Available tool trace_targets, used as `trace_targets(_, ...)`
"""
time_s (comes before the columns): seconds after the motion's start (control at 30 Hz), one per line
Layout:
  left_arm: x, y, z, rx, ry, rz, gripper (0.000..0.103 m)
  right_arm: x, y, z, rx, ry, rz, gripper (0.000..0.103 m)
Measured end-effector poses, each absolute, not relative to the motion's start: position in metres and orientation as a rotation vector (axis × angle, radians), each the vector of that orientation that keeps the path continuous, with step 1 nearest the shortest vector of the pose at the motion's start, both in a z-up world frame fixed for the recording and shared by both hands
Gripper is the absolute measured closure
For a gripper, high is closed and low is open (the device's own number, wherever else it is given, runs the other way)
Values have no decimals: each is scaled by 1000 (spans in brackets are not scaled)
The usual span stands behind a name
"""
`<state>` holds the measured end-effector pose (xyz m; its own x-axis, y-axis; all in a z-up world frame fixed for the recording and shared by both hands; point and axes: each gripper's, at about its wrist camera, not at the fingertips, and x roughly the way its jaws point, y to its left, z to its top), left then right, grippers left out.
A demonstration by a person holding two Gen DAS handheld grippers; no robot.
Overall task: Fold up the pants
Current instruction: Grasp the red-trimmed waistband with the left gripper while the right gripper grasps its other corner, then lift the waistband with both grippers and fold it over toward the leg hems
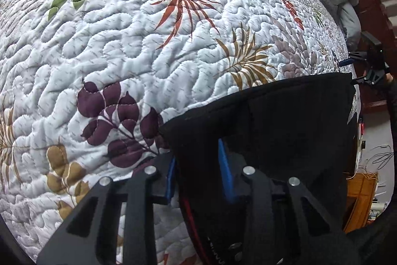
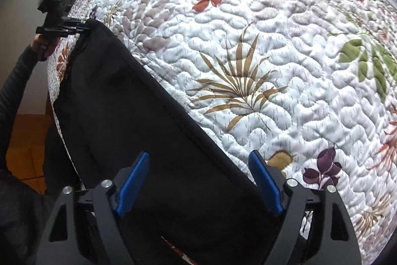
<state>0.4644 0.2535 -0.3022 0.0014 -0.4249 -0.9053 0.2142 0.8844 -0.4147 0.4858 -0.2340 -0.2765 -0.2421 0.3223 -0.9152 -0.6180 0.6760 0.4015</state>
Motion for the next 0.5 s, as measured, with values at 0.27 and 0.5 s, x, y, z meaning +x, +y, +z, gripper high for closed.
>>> trace_targets(0.27, 470, 258, -309, -232, 1520, -500, 73, 494, -234, -305, -309, 1679, 980, 35)
trace_targets(0.5, 466, 242, -300, -151, 1509, -513, 91, 495, -246, -304, -367, 1736, 985, 77)
